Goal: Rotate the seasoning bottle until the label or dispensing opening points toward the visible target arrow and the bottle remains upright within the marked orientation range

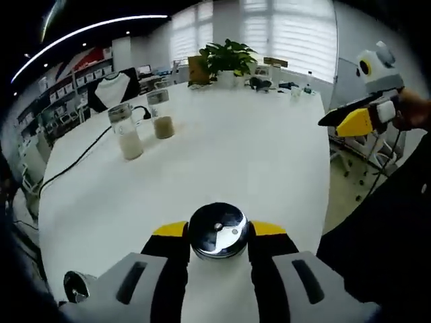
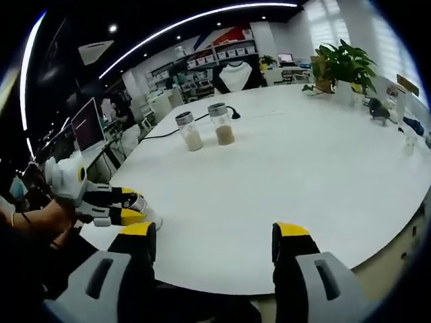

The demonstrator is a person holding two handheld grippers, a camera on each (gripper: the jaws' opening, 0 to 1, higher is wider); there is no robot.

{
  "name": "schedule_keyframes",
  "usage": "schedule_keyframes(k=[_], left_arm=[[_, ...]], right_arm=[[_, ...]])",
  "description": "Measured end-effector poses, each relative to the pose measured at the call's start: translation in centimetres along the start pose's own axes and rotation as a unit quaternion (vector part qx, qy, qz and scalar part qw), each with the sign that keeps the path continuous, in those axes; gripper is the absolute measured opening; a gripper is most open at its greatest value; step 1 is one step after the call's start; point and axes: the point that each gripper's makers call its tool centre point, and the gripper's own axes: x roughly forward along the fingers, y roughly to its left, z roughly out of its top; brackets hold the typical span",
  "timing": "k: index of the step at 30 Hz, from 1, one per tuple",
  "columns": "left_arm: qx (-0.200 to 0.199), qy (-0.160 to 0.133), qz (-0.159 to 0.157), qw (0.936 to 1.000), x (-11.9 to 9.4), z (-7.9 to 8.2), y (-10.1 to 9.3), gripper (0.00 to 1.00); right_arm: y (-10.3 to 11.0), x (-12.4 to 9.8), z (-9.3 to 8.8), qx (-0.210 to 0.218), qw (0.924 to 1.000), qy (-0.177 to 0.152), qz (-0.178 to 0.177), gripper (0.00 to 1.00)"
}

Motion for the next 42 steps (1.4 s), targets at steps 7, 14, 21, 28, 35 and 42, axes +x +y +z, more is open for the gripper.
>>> schedule_keyframes(k=[7,14,21,28,35,42], left_arm=[[-0.042,-0.015,0.106,0.9934,-0.8,-1.0,3.0,0.36],[-0.052,-0.013,0.216,0.9749,-1.7,-2.1,6.1,0.38],[-0.069,-0.018,0.15,0.9861,-1.3,-3.2,5.5,0.37],[-0.041,0.0,0.114,0.9927,-1.4,-3.4,4.9,0.37],[-0.023,0.02,0.093,0.9953,-1.5,-3.7,5.3,0.37],[-0.035,0.012,0.089,0.9953,-3.0,-2.2,5.5,0.37]], right_arm=[[0.8,0.5,-0.1,-0.013,0.9998,0.008,0.012,0.7],[1.4,0.6,-0.3,-0.018,0.9995,0.013,0.022,0.69],[1.3,0.5,-0.3,-0.021,0.9994,0.015,0.021,0.69],[1.4,0.5,-0.1,-0.021,0.9995,0.014,0.02,0.69],[1.7,0.9,0.1,-0.025,0.9993,0.014,0.023,0.69],[2.1,1.1,0.4,-0.029,0.9991,0.01,0.029,0.69]])
